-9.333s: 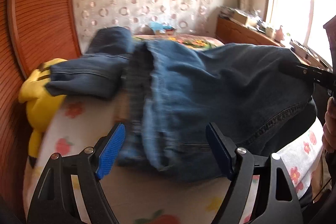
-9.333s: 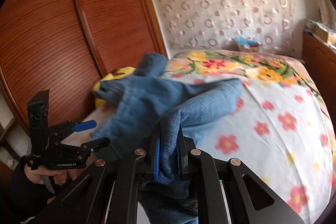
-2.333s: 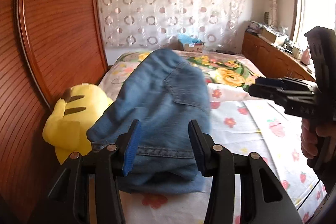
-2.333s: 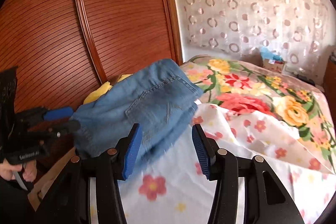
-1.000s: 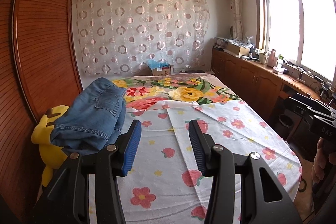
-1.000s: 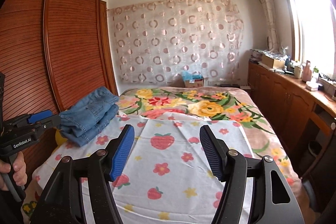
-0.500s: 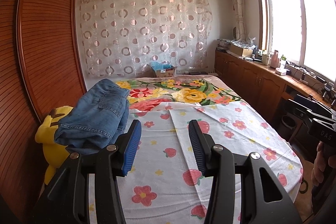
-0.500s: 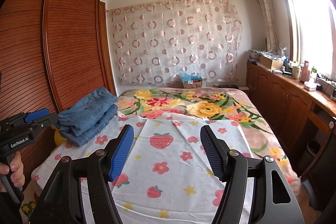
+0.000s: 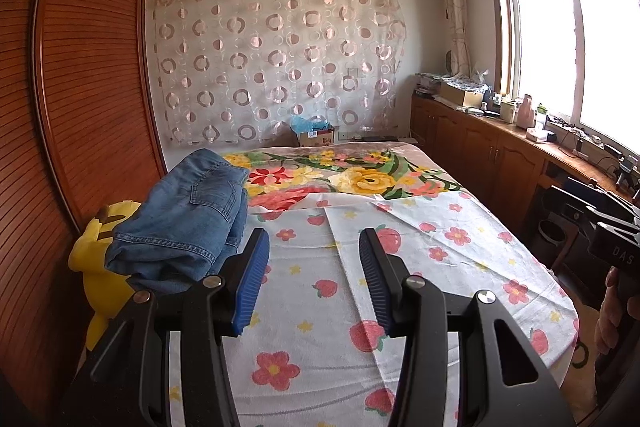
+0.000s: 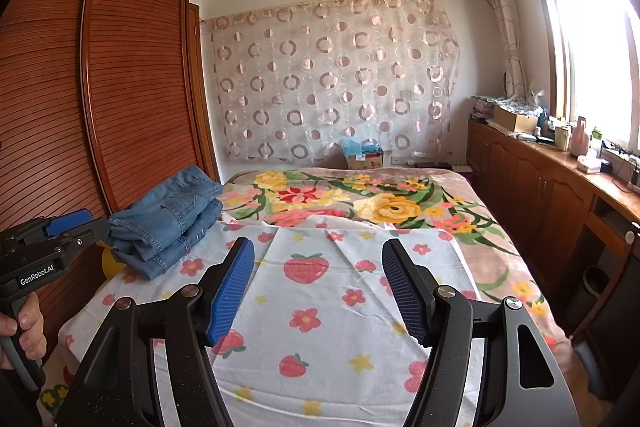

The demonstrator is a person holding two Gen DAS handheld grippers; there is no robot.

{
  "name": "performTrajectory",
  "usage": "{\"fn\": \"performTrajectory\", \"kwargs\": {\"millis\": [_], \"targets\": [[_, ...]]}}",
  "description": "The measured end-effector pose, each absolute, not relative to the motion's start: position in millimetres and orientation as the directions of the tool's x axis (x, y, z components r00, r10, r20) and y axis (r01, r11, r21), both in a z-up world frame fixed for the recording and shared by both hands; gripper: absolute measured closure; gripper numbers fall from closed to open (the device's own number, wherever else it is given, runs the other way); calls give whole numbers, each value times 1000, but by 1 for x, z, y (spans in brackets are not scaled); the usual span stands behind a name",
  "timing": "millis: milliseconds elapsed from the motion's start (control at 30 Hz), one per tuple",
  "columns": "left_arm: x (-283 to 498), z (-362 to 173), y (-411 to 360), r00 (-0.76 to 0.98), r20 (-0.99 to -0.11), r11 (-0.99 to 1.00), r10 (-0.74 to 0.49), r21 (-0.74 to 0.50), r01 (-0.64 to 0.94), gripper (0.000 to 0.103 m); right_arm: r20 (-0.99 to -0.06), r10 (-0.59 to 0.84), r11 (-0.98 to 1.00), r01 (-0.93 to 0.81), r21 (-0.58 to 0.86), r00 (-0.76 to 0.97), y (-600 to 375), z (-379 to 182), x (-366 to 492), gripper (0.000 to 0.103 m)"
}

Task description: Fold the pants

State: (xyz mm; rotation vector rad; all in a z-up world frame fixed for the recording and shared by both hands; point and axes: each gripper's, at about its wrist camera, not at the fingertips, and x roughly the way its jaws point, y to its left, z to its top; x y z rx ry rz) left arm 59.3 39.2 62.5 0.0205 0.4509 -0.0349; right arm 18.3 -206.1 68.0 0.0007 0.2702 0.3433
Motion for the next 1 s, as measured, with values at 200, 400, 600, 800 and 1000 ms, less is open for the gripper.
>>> {"fn": "performTrajectory", "kwargs": {"millis": [200,400,600,800,1000], "targets": [[59,62,39,900,-435,999,-29,11,38,55,-261,333,942,-333,46,906,-208,67,19,34],[59,62,39,900,-436,999,-28,13,38,55,-260,330,943,-329,47,908,-212,68,22,34],[59,62,38,900,-435,999,-28,13,38,55,-258,325,945,-324,47,910,-213,67,21,34],[59,62,39,900,-435,999,-28,13,38,55,-259,322,946,-321,46,911,-214,67,22,34],[59,62,38,901,-434,999,-28,12,37,55,-259,321,946,-321,45,911,-214,67,21,34]]}}
